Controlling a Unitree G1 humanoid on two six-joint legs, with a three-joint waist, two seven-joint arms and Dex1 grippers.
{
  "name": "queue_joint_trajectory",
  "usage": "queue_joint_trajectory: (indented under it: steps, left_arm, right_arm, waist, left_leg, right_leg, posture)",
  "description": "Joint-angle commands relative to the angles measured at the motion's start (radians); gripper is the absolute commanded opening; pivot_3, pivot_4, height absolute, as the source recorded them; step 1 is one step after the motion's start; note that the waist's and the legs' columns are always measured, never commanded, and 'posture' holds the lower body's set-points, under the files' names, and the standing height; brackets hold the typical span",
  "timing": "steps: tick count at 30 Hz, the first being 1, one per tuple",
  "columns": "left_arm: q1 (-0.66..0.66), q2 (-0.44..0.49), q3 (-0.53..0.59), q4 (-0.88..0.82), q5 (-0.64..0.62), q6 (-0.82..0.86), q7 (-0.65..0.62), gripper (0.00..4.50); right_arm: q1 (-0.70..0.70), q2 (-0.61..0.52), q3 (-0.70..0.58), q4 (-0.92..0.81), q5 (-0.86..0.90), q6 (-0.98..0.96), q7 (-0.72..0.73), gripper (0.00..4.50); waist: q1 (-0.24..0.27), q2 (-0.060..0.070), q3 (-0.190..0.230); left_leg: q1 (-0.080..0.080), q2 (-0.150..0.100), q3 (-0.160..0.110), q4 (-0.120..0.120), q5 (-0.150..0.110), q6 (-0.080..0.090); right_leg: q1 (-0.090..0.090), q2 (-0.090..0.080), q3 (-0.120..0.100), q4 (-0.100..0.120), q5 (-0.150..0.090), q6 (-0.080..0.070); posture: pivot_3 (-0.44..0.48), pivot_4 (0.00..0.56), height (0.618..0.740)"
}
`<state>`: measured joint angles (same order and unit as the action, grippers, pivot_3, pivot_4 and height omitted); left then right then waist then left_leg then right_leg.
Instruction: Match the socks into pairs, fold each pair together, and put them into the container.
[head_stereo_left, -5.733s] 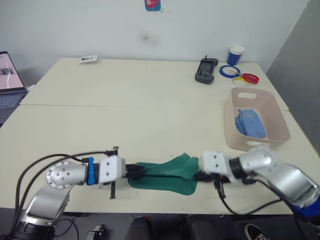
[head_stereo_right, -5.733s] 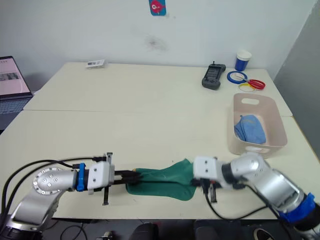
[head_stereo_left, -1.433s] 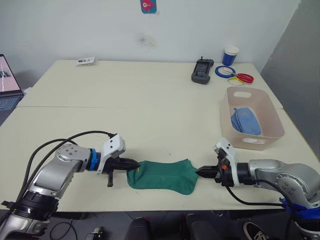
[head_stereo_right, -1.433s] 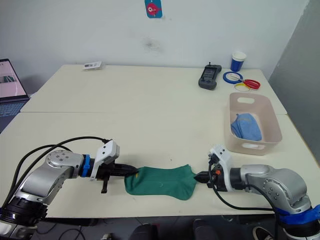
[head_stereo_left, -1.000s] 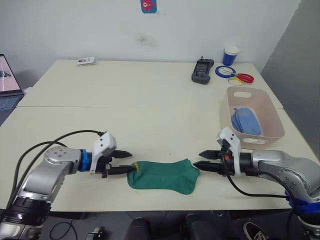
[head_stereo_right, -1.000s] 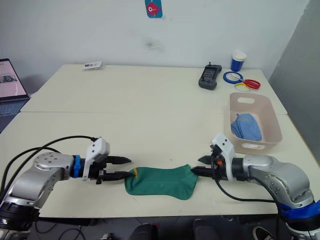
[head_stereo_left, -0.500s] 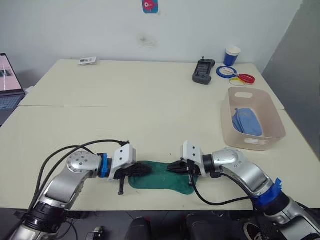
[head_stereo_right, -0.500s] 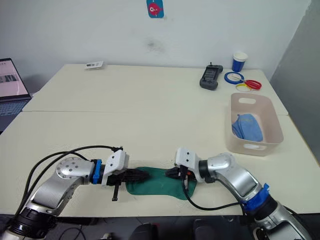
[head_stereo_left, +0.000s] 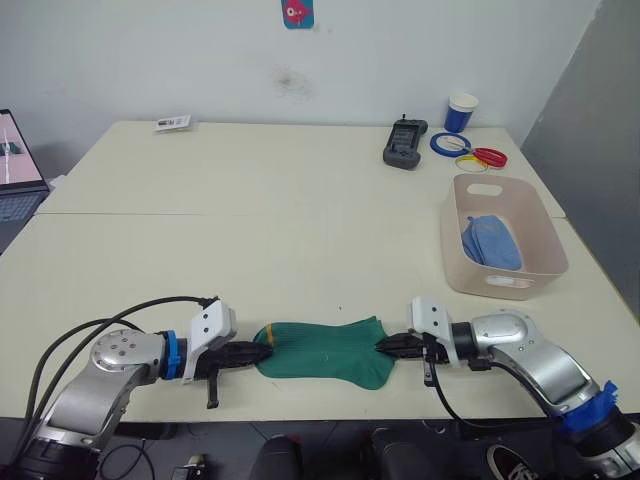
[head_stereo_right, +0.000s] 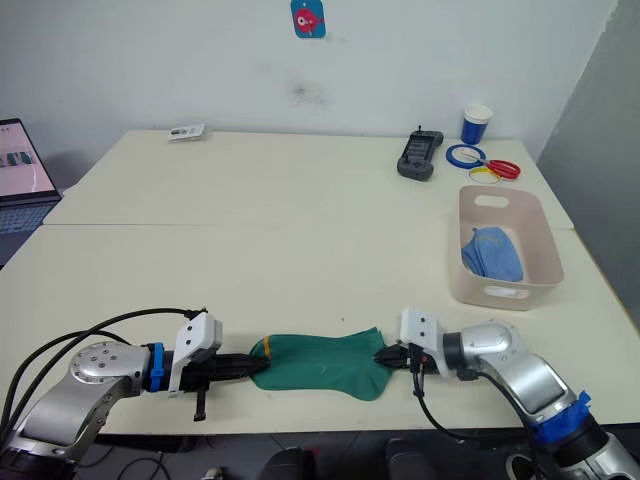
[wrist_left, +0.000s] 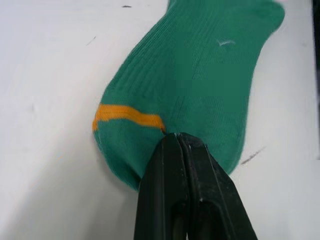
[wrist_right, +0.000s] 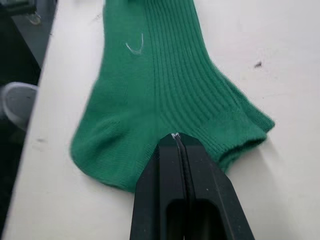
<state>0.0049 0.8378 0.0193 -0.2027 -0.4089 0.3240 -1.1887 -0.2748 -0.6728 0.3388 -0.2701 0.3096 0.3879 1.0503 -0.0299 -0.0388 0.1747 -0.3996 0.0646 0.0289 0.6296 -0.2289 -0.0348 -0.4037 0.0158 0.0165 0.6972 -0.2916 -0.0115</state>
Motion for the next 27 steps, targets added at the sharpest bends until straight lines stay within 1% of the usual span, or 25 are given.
queue_joint_trajectory:
  steps: [1, 2, 5, 8, 13, 16, 19, 21, 22, 24, 27]
  left_arm:
    - [-0.02, 0.004, 0.022, -0.088, -0.044, 0.03, 0.009, 0.02]
    - [-0.025, 0.001, 0.006, -0.1, -0.038, 0.035, 0.012, 0.02]
    - [-0.017, 0.005, -0.057, -0.097, 0.033, 0.003, 0.014, 0.02]
    - [-0.002, 0.01, -0.075, -0.068, 0.07, -0.021, 0.021, 0.02]
    - [0.032, 0.022, -0.057, -0.038, 0.09, -0.04, 0.025, 0.02]
    - [0.066, 0.042, -0.04, -0.017, 0.099, -0.069, 0.014, 0.02]
    - [0.066, 0.035, -0.018, -0.038, 0.039, -0.044, 0.001, 0.02]
    - [0.047, 0.023, -0.007, -0.061, -0.006, -0.024, -0.003, 0.02]
    - [0.033, 0.015, -0.005, -0.066, -0.016, -0.023, -0.002, 0.01]
    - [0.006, 0.003, -0.007, -0.073, -0.027, -0.02, 0.002, 0.0]
    - [-0.029, -0.005, -0.027, -0.08, -0.022, -0.017, 0.003, 0.0]
  right_arm:
    - [-0.025, 0.029, 0.008, -0.066, 0.018, 0.013, 0.01, 0.0]
    - [-0.031, 0.046, 0.031, -0.052, -0.008, 0.005, 0.002, 0.0]
    - [-0.04, 0.066, 0.103, 0.012, -0.096, -0.039, 0.001, 0.0]
    - [-0.028, 0.038, 0.124, 0.064, -0.153, -0.091, 0.019, 0.0]
    - [0.026, -0.03, 0.072, 0.033, -0.133, -0.099, 0.048, 0.0]
    - [0.068, -0.079, 0.005, -0.037, -0.083, -0.063, 0.062, 0.0]
    - [0.07, -0.066, -0.076, -0.122, 0.028, 0.058, 0.027, 0.0]
    - [0.05, -0.016, -0.172, -0.159, 0.176, 0.234, -0.049, 0.0]
    - [0.041, 0.006, -0.224, -0.159, 0.24, 0.328, -0.092, 0.18]
    - [0.047, -0.009, -0.275, -0.147, 0.281, 0.423, -0.116, 0.55]
    - [0.058, -0.029, -0.319, -0.136, 0.33, 0.536, -0.151, 1.63]
  waist:
    - [0.0, 0.0, 0.0]
    - [0.0, 0.0, 0.0]
    - [0.0, 0.0, 0.0]
    - [0.001, 0.0, 0.0]
    - [0.002, 0.0, 0.0]
    - [0.003, 0.0, 0.0]
    - [0.002, 0.0, 0.0]
    - [-0.003, 0.0, 0.0]
    - [-0.003, 0.0, 0.0]
    - [0.0, 0.0, 0.0]
    - [0.005, 0.0, 0.0]
  left_leg:
    - [0.0, 0.0, 0.0, 0.0, 0.0, 0.0]
    - [0.0, -0.001, 0.0, 0.0, 0.0, 0.0]
    - [0.0, -0.001, 0.0, 0.0, 0.0, 0.0]
    - [-0.001, -0.001, 0.001, 0.0, 0.0, 0.0]
    - [0.0, -0.001, 0.001, 0.0, 0.0, 0.0]
    - [0.0, -0.001, 0.001, 0.0, 0.0, 0.0]
    - [0.0, 0.0, 0.0, 0.0, 0.0, 0.0]
    - [0.0, 0.0, 0.0, 0.0, 0.0, 0.0]
    - [0.0, 0.0, 0.0, 0.0, 0.0, 0.0]
    - [0.0, 0.0, 0.0, 0.0, 0.0, 0.0]
    - [-0.001, 0.0, 0.001, 0.0, 0.0, 0.0]
  right_leg:
    - [0.0, 0.0, 0.0, 0.0, 0.0, 0.0]
    - [0.0, 0.0, 0.0, 0.0, 0.0, 0.0]
    - [0.0, 0.0, 0.001, 0.0, 0.0, 0.0]
    - [-0.001, 0.0, 0.001, -0.001, 0.0, 0.0]
    - [0.0, -0.001, 0.001, -0.001, 0.0, 0.0]
    - [0.0, -0.001, 0.0, -0.001, 0.0, 0.0]
    - [0.0, -0.001, 0.001, -0.001, 0.0, 0.0]
    - [0.0, 0.0, 0.001, 0.0, 0.0, 0.0]
    - [0.0, 0.0, 0.001, 0.0, 0.0, -0.001]
    - [0.0, 0.0, 0.0, 0.001, 0.001, -0.001]
    - [0.0, -0.001, 0.0, -0.001, 0.0, -0.001]
  posture:
    - [0.0, 0.15, 0.74]
    - [0.0, 0.15, 0.74]
    - [0.0, 0.15, 0.74]
    - [0.0, 0.15, 0.74]
    - [0.0, 0.15, 0.74]
    - [0.0, 0.15, 0.74]
    - [0.0, 0.15, 0.74]
    - [0.0, 0.15, 0.74]
    - [0.0, 0.15, 0.74]
    - [0.0, 0.15, 0.74]
    - [0.0, 0.15, 0.74]
